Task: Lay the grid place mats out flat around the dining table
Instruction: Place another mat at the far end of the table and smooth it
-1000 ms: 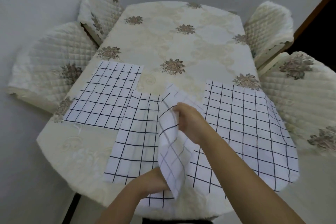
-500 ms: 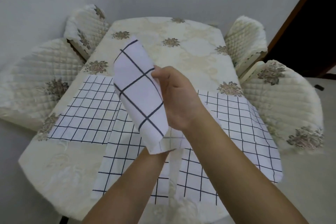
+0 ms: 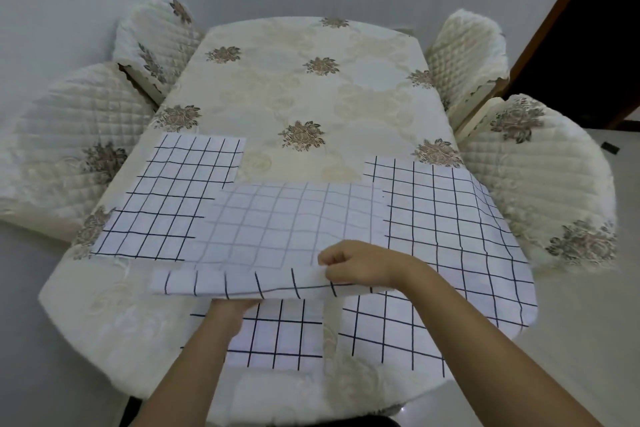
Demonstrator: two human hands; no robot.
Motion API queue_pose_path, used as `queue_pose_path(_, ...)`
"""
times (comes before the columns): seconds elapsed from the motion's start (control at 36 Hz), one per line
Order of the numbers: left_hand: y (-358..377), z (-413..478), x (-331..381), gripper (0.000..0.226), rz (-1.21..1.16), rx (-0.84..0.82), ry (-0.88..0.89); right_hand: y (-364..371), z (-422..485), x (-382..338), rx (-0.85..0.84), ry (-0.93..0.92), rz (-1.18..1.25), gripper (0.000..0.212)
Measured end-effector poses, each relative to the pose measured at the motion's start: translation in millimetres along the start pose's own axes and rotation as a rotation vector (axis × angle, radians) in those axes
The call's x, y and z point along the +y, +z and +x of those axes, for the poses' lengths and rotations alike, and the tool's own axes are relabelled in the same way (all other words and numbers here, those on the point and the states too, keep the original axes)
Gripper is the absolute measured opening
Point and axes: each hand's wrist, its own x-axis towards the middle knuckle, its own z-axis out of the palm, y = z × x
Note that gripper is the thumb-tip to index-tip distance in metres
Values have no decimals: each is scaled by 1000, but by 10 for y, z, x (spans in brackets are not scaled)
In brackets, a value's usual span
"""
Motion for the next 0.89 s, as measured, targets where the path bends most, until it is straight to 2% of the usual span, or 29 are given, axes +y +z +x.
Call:
queue_pose_path(0.06,-103,-15,4,43,-27,156,-15,25,-1,99,-11,60,-82,32)
queue_pose_path(0.11,-162,-64,64,43,-21,61,180,34,-16,173,-13,109,-130,33)
queue_pose_path(0.14,-210,-100,108,49,70,40,300,25,-27,198,-20,126,-137,33)
queue_pose_path(0.22,-485,-9,112,97,447,42,624,-11,-83,285,-19,155,-89,32)
queue_pose_path(0.25,-543,-7,118,102,583,46,704,-27,-106,319,-18,156,-63,31)
queue_pose_path(0.33,-633,-65,167,82,750,-50,796,-77,-202,392,-21,151,44,21)
queue_pose_path(0.44,-646,-127,170,61,850,-159,692,-166,-341,416,-14,165,255,13)
queue_pose_path(0.53,-605,-130,144,35,851,-185,582,-241,-414,429,81,187,320,15)
queue_pose_path(0.61,-585,-197,268,8,808,-245,549,-358,-461,401,154,189,260,20)
queue_pose_path(0.69,-529,-279,514,9,726,-250,581,-565,-437,369,199,200,36,21)
queue_pose_path(0.81,-248,-238,975,14,719,-143,658,-929,-283,277,433,172,-212,21)
queue_pose_path(0.86,-52,-179,1265,6,744,-104,703,-1119,-169,168,560,147,-271,22)
queue_pose_path(0.89,39,-145,1412,9,739,-89,732,-1217,-112,115,626,145,-287,19)
